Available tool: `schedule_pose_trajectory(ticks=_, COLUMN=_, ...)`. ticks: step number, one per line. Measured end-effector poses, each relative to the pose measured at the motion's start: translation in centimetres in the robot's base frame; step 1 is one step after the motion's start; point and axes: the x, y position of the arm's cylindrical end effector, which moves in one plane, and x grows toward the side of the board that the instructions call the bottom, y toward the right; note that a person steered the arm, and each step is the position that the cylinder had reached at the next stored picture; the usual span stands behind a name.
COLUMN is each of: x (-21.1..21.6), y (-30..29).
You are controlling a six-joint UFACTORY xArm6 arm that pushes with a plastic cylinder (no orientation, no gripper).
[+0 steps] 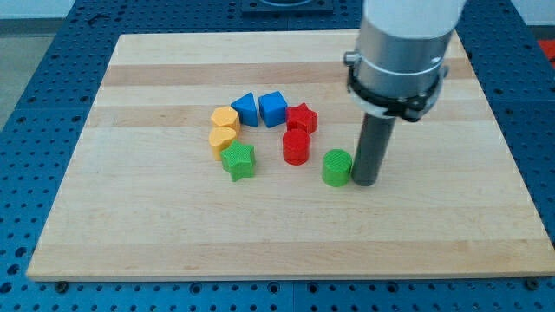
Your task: Slide the green circle closer to the green star
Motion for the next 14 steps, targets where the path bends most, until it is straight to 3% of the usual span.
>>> schedule_pose_trajectory(ticks=3, x=-0.2, y=-6.5)
schedule_pose_trajectory(ticks=6, x=-0.1, y=0.8)
schedule_pose_trajectory(ticks=11, x=0.2, y=-6.3)
schedule_pose_trajectory(ticks=14, x=0.1, y=-5.2)
